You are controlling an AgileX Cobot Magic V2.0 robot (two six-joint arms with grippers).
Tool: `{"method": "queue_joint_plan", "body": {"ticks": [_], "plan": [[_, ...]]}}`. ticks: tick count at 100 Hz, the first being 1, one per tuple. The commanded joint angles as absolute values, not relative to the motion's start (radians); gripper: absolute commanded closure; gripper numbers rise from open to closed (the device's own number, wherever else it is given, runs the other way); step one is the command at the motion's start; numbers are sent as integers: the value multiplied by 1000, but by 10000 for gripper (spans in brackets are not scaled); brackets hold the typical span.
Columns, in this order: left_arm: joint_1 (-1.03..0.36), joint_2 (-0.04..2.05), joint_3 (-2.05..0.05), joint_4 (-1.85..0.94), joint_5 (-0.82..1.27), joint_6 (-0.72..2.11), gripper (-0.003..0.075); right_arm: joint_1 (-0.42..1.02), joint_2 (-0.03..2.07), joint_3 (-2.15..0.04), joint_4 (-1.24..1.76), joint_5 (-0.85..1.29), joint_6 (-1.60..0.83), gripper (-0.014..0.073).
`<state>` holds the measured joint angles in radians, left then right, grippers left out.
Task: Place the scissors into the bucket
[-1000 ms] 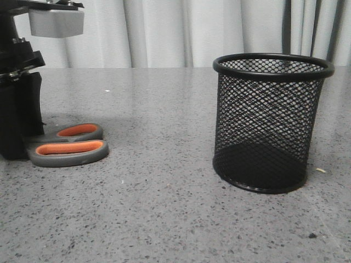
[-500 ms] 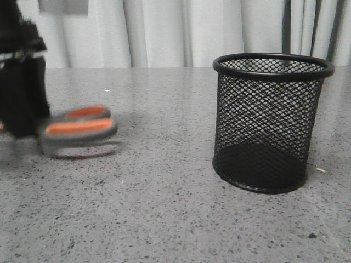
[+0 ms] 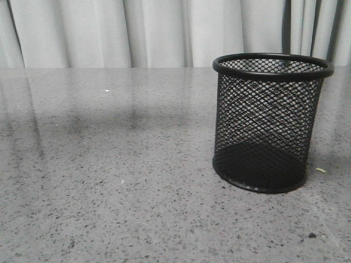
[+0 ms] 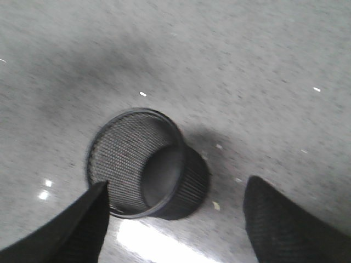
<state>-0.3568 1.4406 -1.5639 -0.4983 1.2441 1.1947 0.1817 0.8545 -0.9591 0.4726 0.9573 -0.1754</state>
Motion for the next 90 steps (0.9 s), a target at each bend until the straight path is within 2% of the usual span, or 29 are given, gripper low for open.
{"method": "queue_joint_plan", "body": {"ticks": [1, 35, 52, 71, 90], "plan": [[-366, 1386, -1624, -561, 1276, 1166, 740, 181, 852, -995, 585, 869, -212, 127], [-396, 1338, -1647, -537, 1265, 1160, 740, 181, 852, -995, 1035, 825, -444, 127], [-518, 1337, -1647, -437, 1210, 1094, 740, 181, 852, -995, 1173, 825, -491, 127], [-690, 1337, -1647, -341, 1114, 1052, 740, 181, 852, -995, 1191, 837, -491, 127], [-799, 1337, -1647, -262, 1032, 959, 740, 181, 852, -995, 1198, 844, -491, 127]]}}
